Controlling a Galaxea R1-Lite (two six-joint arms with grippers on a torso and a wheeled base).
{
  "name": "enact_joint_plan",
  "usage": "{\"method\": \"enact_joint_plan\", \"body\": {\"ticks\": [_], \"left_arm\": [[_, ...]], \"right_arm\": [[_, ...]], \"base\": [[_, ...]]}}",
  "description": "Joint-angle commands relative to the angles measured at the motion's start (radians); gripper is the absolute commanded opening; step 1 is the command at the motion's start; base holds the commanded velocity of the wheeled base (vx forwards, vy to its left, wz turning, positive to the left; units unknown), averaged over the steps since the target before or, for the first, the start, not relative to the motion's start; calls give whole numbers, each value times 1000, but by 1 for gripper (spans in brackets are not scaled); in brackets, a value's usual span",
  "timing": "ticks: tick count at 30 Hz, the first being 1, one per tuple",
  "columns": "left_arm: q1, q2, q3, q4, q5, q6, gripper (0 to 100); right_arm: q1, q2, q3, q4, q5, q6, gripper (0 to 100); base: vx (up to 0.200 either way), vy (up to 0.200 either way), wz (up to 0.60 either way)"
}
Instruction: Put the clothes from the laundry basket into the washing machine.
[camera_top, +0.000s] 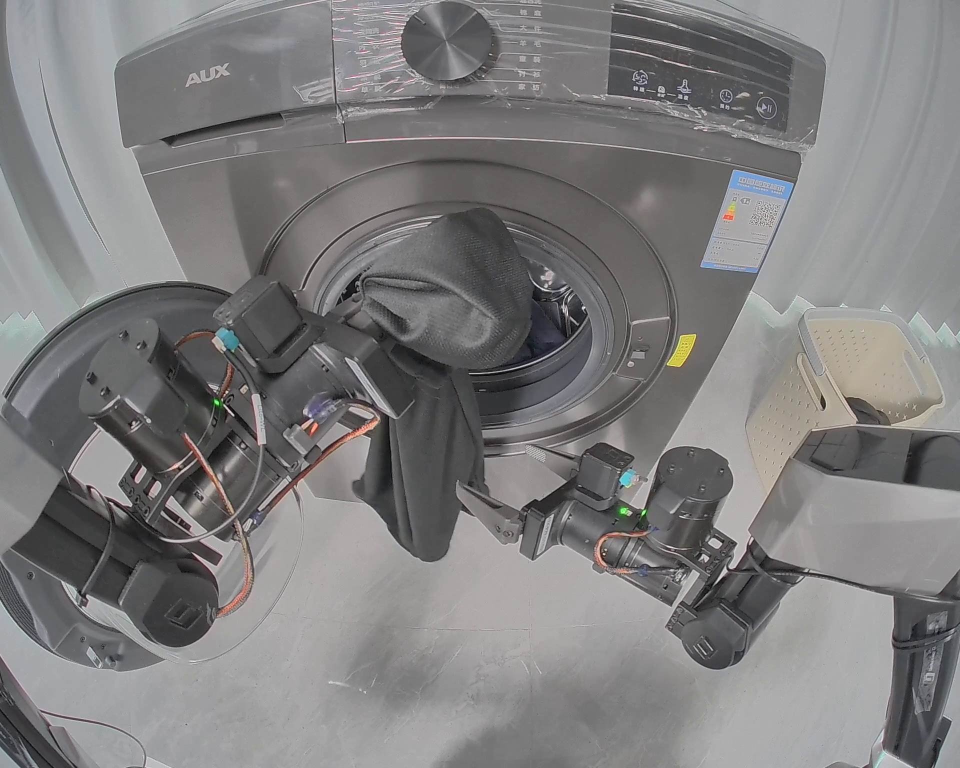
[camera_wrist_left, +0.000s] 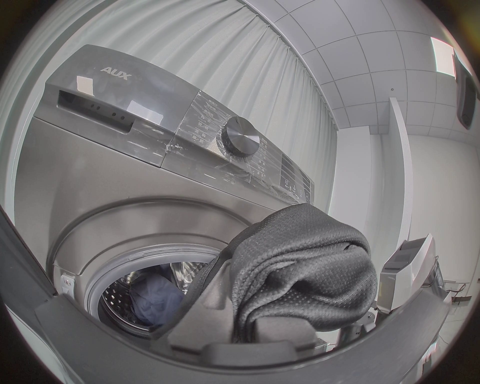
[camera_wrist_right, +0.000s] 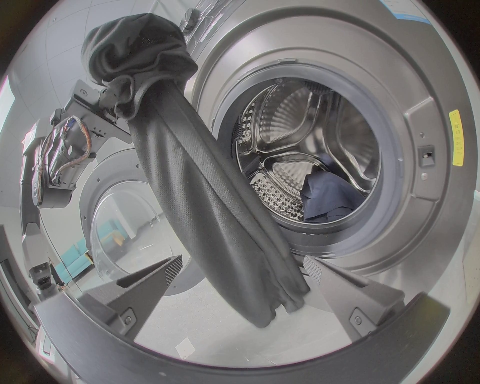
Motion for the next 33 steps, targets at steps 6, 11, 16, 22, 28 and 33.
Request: {"method": "enact_joint_plan", "body": {"ticks": [6,11,16,22,28,33], "left_arm": [[2,-9,-5,0,0,-1,0],[0,-7,-5,0,0,-1,0],[0,-7,-5,0,0,-1,0],[0,-9,-5,0,0,-1,0],[0,-9,-5,0,0,-2,0],[0,-6,-5,0,0,-1,0]], "right_arm": [[12,69,-72,-1,1,-1,100],[10,68,-70,-6,1,-1,100],[10,49,-57,-9,-1,0,100],[3,48,-57,-9,-1,0,100],[-19,56,-72,-6,-1,0,100],[-23,74,-93,-7,-8,5,100]], "base": [[0,0,0],[0,0,0],[0,0,0],[0,0,0],[0,0,0],[0,0,0]]}}
